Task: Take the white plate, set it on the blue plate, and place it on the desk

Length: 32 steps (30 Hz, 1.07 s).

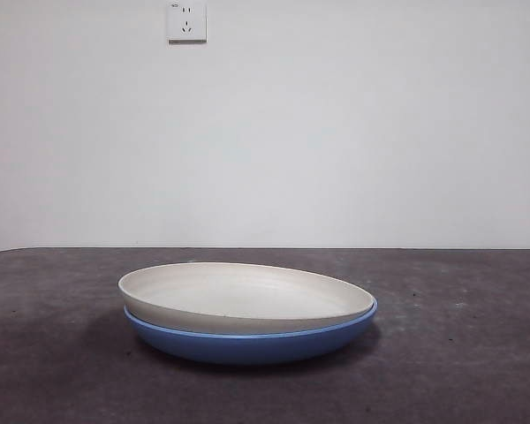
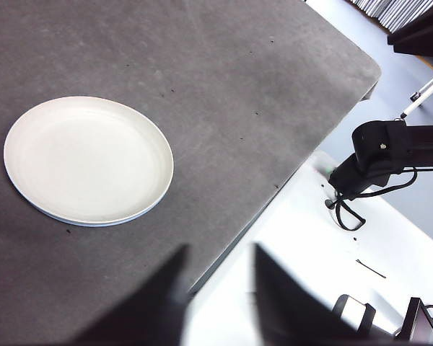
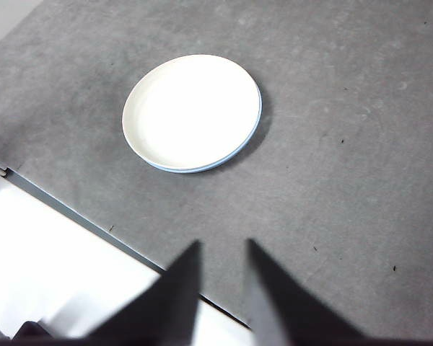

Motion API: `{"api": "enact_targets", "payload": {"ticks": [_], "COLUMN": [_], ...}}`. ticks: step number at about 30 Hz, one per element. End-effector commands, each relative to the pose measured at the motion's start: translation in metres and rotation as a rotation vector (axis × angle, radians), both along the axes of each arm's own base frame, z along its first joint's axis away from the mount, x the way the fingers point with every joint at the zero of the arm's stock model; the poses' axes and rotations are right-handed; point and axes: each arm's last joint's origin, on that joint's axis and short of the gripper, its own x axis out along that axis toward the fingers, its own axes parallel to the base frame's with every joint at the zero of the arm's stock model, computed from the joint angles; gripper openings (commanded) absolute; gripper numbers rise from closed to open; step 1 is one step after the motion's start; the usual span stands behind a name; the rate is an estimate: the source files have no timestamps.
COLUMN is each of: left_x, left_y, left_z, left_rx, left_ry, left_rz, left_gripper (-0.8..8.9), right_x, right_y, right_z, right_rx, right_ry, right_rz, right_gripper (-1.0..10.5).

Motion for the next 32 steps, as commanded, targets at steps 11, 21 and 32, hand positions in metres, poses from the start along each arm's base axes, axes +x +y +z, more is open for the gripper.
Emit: {"api": "enact_targets", "payload": {"ticks": [11,21,32], "left_x": [0.000,0.004,0.036], "left_y": [-0.001,0.001,0.017], "left_z": [0.003,0.000,-0.074], "left_rx": [-0.012,-0.009,-0.098], "left_ry": [-0.011,-0.007,-0.199], "left_rz": [-0.010,0.039,0.417], "left_gripper": [0.25,0.25,0.24], "right_x": [0.000,0.000,0.000], "right_y": [0.000,0.000,0.000], "right_z": [0.003,0.003,0.003], "right_rx": [0.014,0.014,0.014], "right_ry": [-0.009,-0.009,-0.009], "right_rz": [0.003,0.003,0.003], "right_gripper": [0.2,0.2,0.2]}}
